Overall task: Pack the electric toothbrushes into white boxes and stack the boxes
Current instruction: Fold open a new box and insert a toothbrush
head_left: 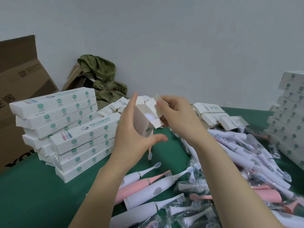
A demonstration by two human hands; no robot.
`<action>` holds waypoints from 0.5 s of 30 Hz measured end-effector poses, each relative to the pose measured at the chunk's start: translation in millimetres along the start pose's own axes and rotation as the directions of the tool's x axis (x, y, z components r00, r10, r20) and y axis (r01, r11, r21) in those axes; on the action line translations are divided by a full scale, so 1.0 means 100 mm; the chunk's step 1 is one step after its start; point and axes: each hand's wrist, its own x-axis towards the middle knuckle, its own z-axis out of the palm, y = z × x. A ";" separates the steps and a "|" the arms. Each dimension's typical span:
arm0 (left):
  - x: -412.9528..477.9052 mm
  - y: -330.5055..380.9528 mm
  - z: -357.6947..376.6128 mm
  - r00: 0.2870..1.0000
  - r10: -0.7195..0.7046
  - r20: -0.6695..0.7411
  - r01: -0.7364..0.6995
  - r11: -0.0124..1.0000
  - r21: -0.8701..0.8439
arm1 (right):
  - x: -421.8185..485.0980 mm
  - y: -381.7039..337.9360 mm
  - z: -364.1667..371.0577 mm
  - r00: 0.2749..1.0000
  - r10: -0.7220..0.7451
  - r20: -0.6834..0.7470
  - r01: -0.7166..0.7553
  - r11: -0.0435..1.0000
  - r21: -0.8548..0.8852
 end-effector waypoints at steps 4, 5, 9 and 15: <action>-0.02 0.03 0.02 0.996 0.065 -0.064 -0.074 0.987 -0.142 | 0.00 -0.03 0.01 0.999 0.026 0.024 -0.028 0.995 0.095; -0.03 0.05 0.03 0.993 0.070 -0.091 -0.087 0.977 -0.196 | -0.01 -0.05 0.02 1.000 0.025 0.017 -0.027 0.994 0.109; -0.01 0.12 0.04 0.985 0.067 -0.162 -0.107 0.960 -0.257 | -0.04 -0.12 0.12 1.000 -0.008 0.009 0.007 0.991 0.134; 0.02 0.17 0.02 0.968 0.028 -0.251 -0.080 0.977 -0.197 | -0.13 -0.17 0.33 0.994 -0.107 -0.020 0.108 0.992 0.072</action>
